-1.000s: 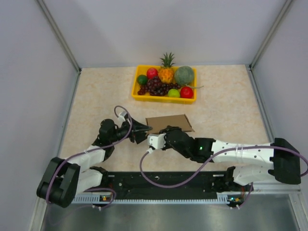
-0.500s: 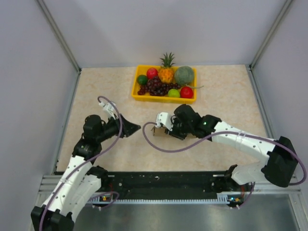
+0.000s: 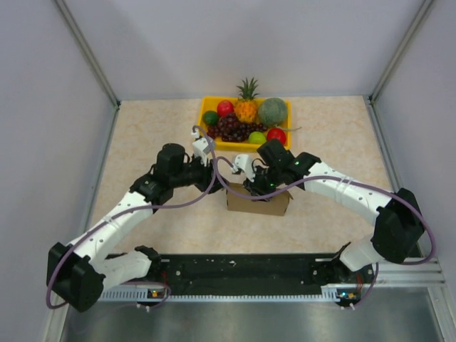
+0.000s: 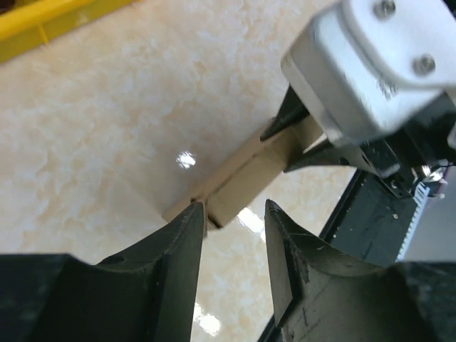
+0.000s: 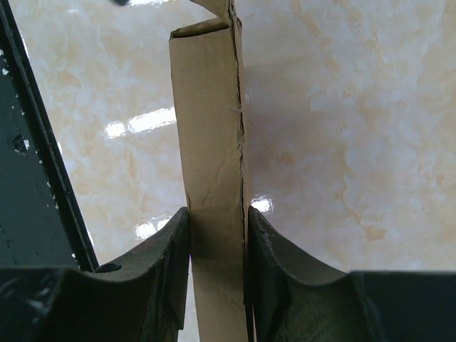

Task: Fold the paper box

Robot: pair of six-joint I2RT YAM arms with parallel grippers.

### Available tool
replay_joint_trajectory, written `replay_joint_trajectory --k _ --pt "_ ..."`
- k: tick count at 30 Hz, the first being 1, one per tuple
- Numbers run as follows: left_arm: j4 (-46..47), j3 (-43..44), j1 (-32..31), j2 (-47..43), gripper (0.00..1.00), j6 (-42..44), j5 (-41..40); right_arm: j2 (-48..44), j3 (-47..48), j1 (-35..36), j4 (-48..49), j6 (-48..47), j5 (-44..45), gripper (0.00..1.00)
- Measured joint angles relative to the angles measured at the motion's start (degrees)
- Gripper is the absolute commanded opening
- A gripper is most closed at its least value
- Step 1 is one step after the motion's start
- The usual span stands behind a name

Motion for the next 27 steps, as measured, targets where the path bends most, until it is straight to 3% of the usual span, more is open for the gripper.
replay_joint_trajectory --k 4,10,18,27 --pt "-2.3 5.5 -0.6 5.4 0.35 3.7 -1.6 0.0 0.0 -0.4 -0.5 0.0 -1.0 0.23" --pt "-5.8 6.6 -0.7 7.4 0.44 7.6 -1.6 0.0 0.0 -0.7 -0.8 0.3 -1.3 0.23" --pt "-7.1 6.6 -1.5 7.8 0.33 8.2 -1.4 0.0 0.0 -0.7 -0.8 0.3 -1.3 0.21" --pt "-9.1 6.8 -4.2 10.4 0.29 8.3 -4.5 0.0 0.0 -0.7 -0.8 0.4 -1.3 0.2"
